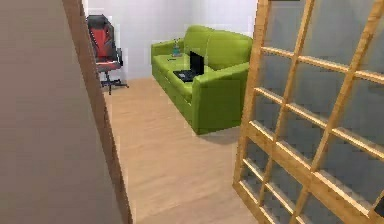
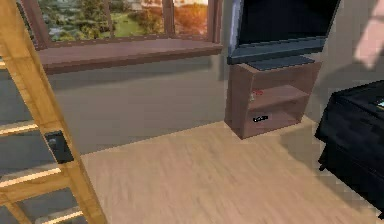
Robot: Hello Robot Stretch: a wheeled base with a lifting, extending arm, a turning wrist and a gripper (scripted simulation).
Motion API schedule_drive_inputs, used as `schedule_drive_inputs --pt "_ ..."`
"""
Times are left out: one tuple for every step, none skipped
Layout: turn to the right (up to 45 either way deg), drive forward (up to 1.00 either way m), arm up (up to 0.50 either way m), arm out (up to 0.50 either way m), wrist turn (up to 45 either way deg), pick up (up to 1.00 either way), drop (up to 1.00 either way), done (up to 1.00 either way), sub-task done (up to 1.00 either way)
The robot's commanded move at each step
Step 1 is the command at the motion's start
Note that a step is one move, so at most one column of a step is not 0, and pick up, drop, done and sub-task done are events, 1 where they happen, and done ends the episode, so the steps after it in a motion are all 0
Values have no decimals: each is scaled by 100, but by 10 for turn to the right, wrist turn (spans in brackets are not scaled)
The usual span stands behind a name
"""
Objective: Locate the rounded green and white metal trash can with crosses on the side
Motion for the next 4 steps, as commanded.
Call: schedule_drive_inputs --pt "60 0 0 0 0 0 0 0 0" --pt "0 85 0 0 0 0 0 0 0" --pt "-450 0 0 0 0 0 0 0 0" --pt "0 80 0 0 0 0 0 0 0"
